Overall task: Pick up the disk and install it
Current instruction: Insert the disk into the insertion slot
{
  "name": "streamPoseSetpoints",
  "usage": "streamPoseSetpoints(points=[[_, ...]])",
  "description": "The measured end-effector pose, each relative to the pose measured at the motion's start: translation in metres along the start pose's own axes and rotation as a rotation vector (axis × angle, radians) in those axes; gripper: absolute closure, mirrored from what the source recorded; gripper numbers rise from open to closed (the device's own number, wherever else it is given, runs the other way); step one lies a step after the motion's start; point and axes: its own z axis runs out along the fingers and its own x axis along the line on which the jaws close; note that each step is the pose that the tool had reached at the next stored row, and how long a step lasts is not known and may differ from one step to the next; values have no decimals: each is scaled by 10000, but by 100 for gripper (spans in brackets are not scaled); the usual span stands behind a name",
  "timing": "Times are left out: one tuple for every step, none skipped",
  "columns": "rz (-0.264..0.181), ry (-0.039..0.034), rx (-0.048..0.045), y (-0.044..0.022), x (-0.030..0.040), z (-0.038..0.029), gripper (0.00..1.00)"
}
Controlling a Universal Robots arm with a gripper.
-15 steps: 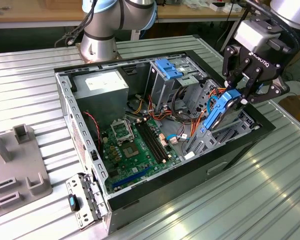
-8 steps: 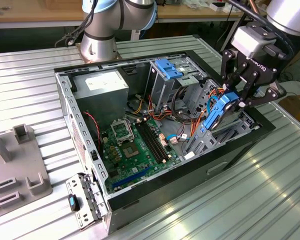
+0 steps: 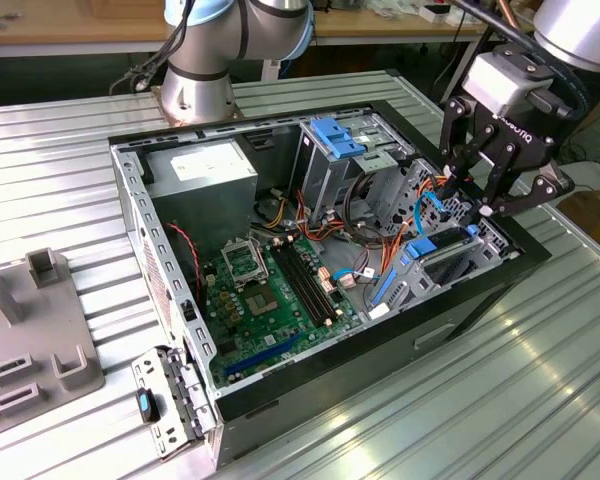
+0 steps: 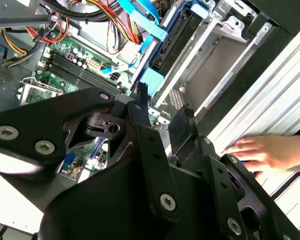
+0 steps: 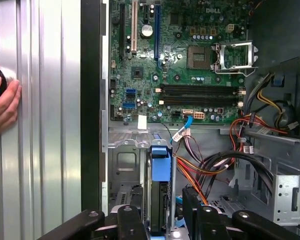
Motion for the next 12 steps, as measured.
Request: streamPoseSetpoints(points=[[2, 0, 0, -31, 1, 2, 56], [2, -1, 1, -76, 1, 7, 56], [1, -1, 1, -91, 2, 20, 56], [2, 0, 0, -98, -2, 68, 56], [1, -1, 1, -117, -13, 114, 56], [1, 0, 0, -145, -16, 156, 56], [1, 0, 1, -171, -19, 198, 56], [2, 1, 1, -184, -23, 222, 56], [1, 0, 1, -198, -27, 262, 56], [2, 0, 1, -207, -30, 294, 56], [2, 0, 1, -214, -32, 318, 56], [2, 2, 1, -214, -33, 321, 56]])
